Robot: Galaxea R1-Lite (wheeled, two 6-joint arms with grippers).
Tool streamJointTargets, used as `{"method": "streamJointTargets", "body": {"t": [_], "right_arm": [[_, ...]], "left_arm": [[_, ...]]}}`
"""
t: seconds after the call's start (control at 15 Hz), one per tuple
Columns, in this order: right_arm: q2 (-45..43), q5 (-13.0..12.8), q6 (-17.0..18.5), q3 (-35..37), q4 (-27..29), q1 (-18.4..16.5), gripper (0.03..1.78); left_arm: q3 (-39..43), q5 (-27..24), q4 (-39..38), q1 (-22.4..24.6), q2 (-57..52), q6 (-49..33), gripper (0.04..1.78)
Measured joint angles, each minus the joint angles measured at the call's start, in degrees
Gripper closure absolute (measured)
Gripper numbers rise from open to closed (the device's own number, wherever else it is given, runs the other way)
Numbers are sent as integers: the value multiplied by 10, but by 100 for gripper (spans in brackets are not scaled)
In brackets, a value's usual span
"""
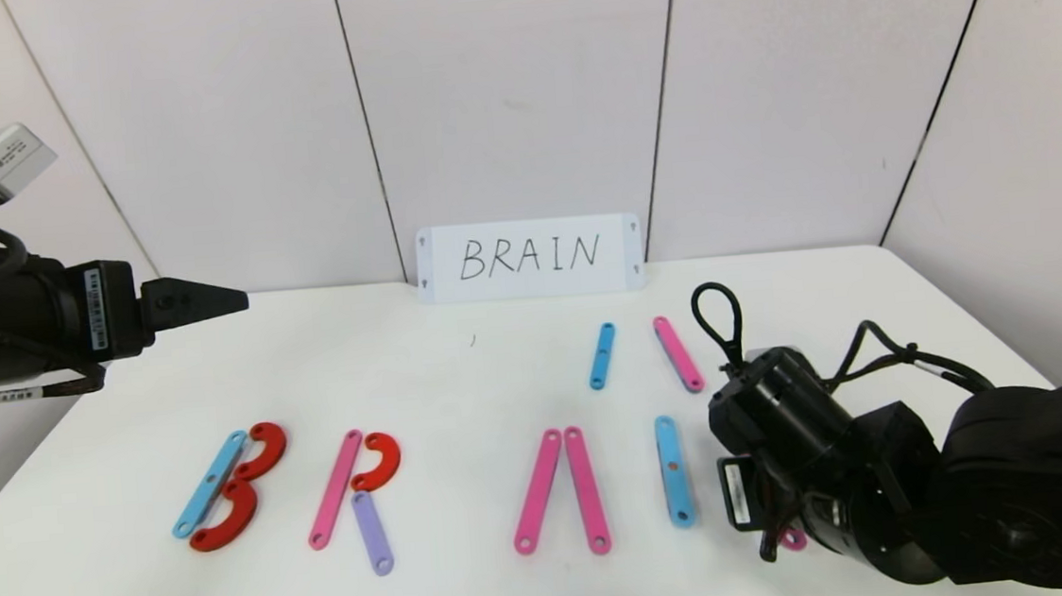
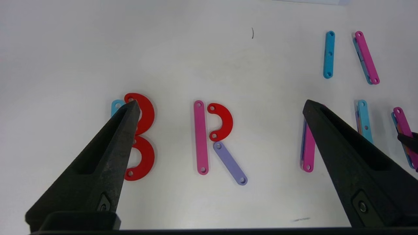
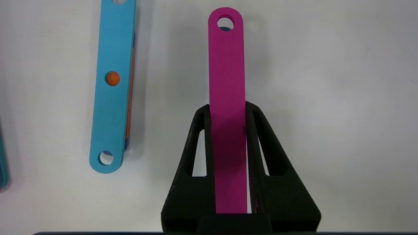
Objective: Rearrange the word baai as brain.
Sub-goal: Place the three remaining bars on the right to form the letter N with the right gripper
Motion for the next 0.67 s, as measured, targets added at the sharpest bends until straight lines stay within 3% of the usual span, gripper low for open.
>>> {"method": "streamJointTargets", "body": {"t": [0.67], "right_arm": [[33, 0, 0, -17, -3, -4, 151]], "left_arm": [[0, 0, -1, 0, 1, 0, 8]]}}
